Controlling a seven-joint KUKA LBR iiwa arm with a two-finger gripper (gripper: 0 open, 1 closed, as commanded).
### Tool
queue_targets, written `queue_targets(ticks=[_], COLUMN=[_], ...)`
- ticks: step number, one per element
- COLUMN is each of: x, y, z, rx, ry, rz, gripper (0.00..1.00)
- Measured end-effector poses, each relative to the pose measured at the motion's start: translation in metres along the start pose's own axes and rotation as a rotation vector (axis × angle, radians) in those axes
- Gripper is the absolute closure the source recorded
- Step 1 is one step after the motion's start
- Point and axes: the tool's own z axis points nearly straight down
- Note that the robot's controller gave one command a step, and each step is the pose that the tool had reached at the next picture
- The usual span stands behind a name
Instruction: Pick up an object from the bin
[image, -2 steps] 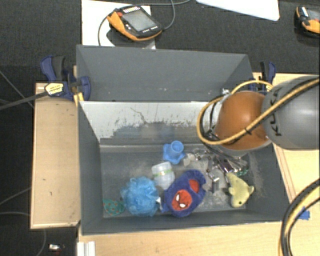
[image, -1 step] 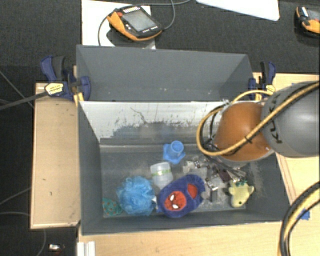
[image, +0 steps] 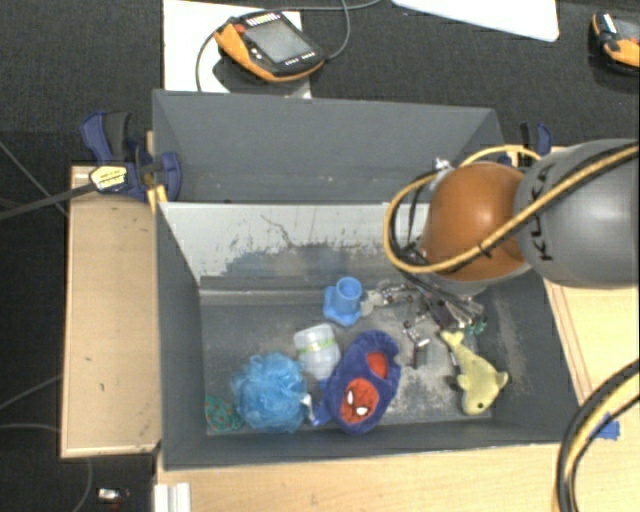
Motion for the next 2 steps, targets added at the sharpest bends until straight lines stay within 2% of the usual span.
queue_targets(ticks=[1,2], x=[0.014,0.038], y=[0.055,0.092], z=[0.001,0.004], rx=[-0.001,-0.003], ry=[0.001,0.002], rz=[-0.174,-0.199], gripper=[0.0,0.0])
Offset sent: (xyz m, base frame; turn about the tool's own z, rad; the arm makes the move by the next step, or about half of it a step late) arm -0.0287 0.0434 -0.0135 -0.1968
